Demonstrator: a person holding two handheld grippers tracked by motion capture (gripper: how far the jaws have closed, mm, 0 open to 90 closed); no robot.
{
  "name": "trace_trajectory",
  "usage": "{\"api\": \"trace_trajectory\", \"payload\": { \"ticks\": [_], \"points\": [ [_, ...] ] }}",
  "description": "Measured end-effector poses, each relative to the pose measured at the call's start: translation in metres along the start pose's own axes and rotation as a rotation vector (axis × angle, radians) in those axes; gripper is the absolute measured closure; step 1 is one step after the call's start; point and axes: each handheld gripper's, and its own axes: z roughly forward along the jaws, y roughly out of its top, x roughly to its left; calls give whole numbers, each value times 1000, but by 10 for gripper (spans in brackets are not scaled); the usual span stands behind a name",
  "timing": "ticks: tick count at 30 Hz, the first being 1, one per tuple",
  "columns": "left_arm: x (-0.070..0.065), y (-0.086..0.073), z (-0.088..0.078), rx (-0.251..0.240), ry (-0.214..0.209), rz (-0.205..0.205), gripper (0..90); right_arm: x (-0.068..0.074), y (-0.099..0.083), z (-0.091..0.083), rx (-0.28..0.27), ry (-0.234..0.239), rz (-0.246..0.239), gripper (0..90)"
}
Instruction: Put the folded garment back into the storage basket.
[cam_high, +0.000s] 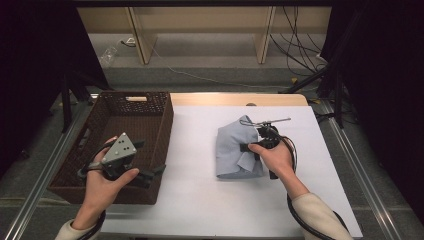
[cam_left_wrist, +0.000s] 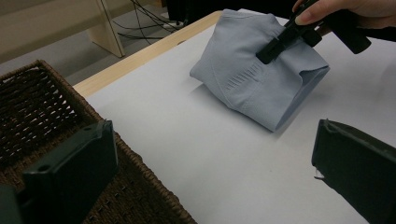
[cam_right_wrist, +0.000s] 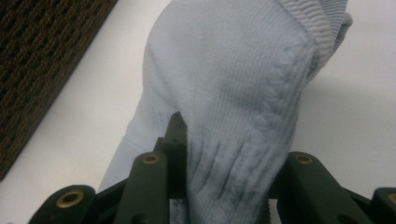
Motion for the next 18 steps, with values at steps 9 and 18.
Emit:
{"api": "trace_trajectory", "payload": {
  "ticks": [9, 18],
  "points": [
    [0, 0, 0, 0, 2, -2, 0, 3, 2, -4, -26, -1, -6, 650],
    [1, 0, -1, -1, 3, -1, 0, 5, 5, -9, -62, 1, -7, 647]
  ]
}}
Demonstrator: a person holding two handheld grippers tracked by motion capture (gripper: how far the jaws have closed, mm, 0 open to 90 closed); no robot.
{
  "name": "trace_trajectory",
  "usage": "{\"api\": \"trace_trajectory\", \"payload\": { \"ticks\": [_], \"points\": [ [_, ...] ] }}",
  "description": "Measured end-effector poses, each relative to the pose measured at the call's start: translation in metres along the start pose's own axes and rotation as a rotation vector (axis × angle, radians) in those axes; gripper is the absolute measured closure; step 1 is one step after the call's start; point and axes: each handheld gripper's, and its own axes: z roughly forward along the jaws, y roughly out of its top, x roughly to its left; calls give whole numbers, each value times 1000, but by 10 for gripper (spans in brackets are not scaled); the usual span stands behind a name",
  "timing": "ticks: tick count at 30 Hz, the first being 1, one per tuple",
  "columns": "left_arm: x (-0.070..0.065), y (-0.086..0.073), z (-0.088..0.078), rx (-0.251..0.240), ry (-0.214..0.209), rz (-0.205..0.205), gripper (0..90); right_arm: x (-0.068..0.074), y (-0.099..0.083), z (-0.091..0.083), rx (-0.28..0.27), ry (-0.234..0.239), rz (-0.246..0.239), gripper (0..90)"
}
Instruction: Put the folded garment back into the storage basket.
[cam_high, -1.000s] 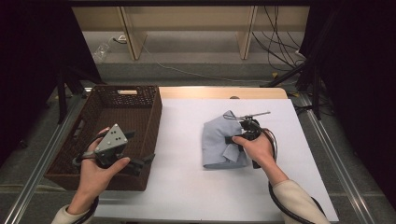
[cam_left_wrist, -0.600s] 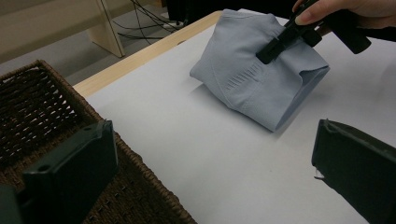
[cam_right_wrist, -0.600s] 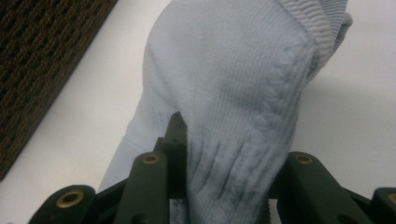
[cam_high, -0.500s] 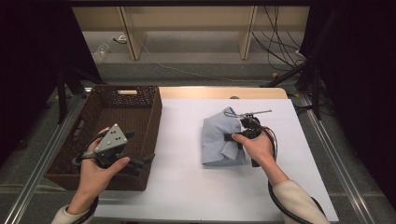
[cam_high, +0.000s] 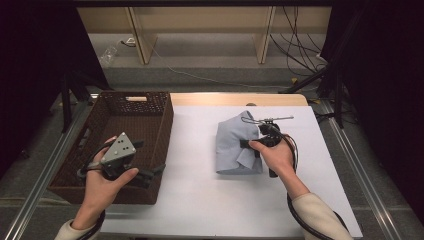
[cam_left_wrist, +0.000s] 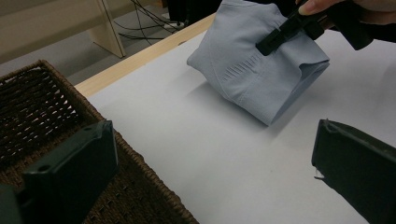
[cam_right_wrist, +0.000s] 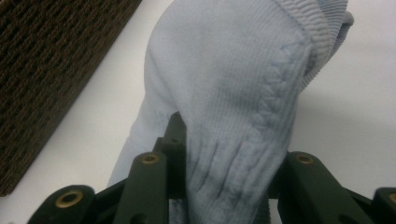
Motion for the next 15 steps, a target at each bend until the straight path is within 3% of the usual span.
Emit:
{"api": "trace_trajectory", "payload": {
  "ticks": [15],
  "points": [
    [0, 1, -1, -2, 4, -1, 0, 6, 4, -6, -30, 4, -5, 645]
  ]
}}
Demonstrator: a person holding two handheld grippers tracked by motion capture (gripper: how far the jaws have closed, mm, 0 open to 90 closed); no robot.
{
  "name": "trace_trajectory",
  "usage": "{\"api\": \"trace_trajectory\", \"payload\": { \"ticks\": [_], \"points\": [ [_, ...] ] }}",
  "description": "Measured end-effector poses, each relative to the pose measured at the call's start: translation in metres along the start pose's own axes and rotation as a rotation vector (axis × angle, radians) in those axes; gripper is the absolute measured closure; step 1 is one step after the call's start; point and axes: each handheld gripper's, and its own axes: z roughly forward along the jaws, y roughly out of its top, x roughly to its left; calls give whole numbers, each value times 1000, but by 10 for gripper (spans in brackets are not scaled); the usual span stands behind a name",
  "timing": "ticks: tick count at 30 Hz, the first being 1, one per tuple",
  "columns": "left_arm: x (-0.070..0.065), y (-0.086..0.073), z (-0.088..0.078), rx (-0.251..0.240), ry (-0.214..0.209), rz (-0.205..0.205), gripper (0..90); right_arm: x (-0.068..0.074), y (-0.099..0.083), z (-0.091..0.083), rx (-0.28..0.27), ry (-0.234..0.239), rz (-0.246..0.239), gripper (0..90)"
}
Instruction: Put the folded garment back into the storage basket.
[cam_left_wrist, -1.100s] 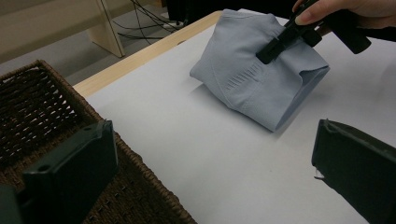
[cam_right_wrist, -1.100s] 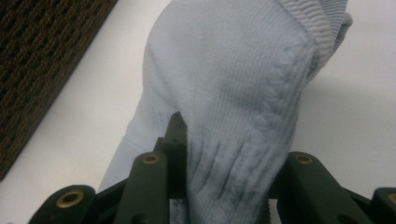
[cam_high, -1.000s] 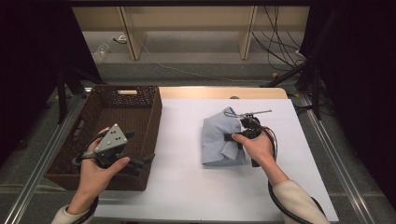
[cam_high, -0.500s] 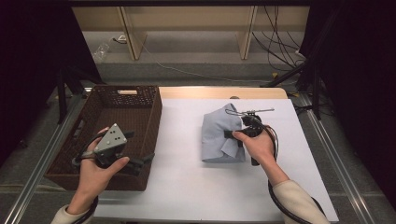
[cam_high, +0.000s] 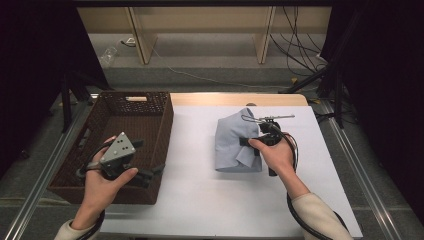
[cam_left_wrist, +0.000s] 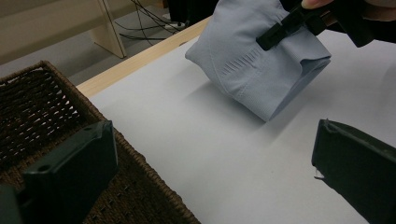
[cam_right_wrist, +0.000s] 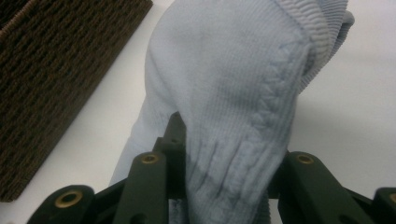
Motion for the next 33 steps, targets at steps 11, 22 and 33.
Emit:
{"api": "trace_trajectory", "payload": {
  "ticks": [11, 22, 33],
  "points": [
    [0, 0, 0, 2, 0, -1, 0, 2, 2, -2, -11, -3, 1, 645],
    [0, 0, 0, 2, 1, -1, 0, 4, 6, -4, -25, -3, -1, 645],
    [0, 0, 0, 4, 0, 0, 0, 5, 9, -6, -31, -4, -3, 646]
  ]
}}
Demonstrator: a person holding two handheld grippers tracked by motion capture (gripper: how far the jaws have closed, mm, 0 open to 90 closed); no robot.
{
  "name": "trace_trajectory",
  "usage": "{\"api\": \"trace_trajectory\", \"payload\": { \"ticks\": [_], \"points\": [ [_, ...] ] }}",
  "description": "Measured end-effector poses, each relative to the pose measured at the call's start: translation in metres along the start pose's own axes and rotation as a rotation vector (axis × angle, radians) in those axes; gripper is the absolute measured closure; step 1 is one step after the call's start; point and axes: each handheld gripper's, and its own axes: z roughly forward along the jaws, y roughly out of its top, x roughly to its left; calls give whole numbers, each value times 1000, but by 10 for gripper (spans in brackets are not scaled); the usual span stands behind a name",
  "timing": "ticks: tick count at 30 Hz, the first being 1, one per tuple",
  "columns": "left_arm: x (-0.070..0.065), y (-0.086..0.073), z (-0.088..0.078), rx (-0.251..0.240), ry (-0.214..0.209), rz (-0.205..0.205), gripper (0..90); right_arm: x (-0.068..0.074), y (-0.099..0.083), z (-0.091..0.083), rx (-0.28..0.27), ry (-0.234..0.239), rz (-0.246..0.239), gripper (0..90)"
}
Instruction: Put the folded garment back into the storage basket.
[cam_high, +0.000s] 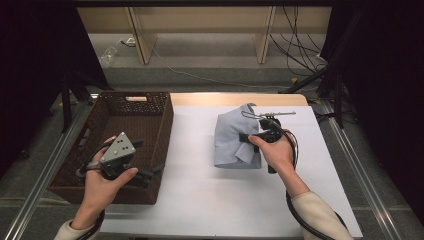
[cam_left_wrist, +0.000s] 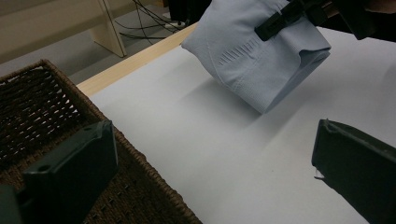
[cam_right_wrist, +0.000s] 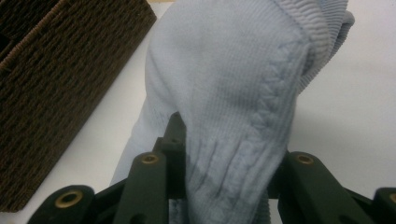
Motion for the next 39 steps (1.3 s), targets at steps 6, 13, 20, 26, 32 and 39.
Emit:
{"api": "trace_trajectory", "payload": {
  "ticks": [6, 13, 20, 26, 32, 39],
  "points": [
    [0, 0, 0, 2, 0, -1, 0, 2, 3, -2, -8, 1, -2, 646],
    [0, 0, 0, 2, 1, -1, 0, 4, 4, -1, -14, 4, -6, 646],
    [1, 0, 0, 1, 1, -1, 0, 7, 7, 0, -18, 5, -12, 645],
    [1, 0, 0, 0, 4, -2, 0, 8, 8, 0, -17, 6, -19, 645],
    [1, 0, 0, 2, 2, -1, 0, 10, 10, 0, -23, 4, -23, 645],
    [1, 0, 0, 2, 1, -1, 0, 13, 12, 1, -27, 5, -29, 645]
  ]
}}
